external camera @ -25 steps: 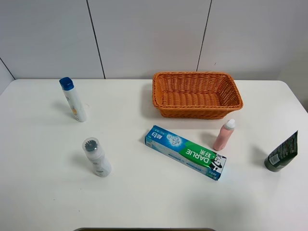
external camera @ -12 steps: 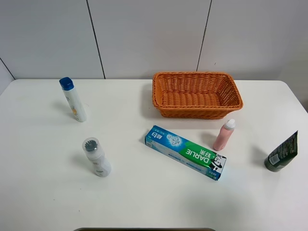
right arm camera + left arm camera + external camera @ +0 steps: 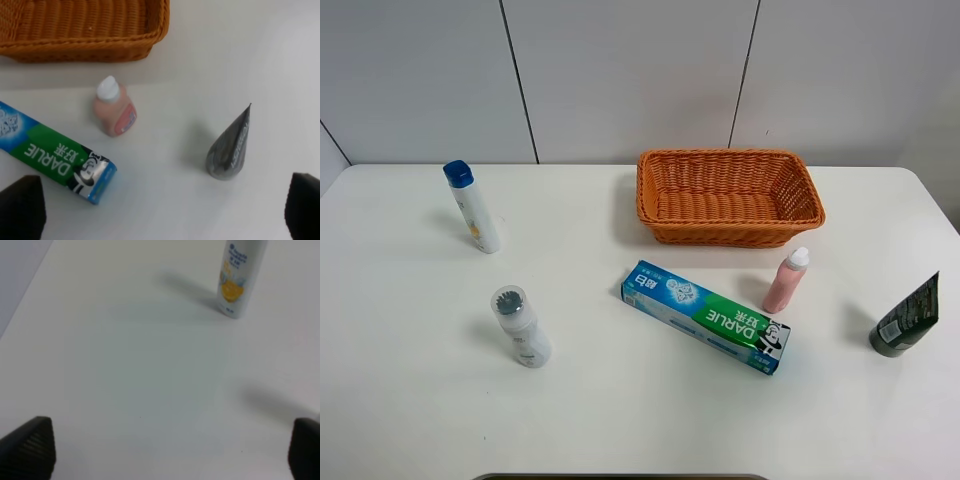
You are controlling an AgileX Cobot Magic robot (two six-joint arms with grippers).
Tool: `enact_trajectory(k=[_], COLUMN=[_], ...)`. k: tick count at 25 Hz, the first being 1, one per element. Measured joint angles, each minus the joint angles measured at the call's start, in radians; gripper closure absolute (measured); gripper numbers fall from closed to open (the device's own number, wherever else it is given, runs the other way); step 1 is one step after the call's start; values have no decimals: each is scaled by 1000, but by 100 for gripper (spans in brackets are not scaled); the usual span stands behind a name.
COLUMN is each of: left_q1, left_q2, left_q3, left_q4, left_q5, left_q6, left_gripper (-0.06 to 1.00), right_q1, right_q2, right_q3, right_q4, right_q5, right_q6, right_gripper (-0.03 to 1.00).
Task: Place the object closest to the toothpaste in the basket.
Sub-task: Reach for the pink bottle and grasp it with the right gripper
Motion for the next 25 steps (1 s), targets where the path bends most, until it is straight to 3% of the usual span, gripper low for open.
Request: enact_trajectory(k=[9,18,25], left_q1=[0,0,0], left_q2=[0,0,0], left_q3=[0,0,0], left_q4=[1,1,1], left_q5=[0,0,0], left_q6=[0,0,0], left_gripper=[0,0,0], right_q1=[0,0,0], right_q2=[342,558,656], right_q3=[-151,-159,-159], right_q4=[7,129,137], right_q5=[-56,-110,-166], right_q6=[218,331,468], right_gripper=[-2,-2,-2])
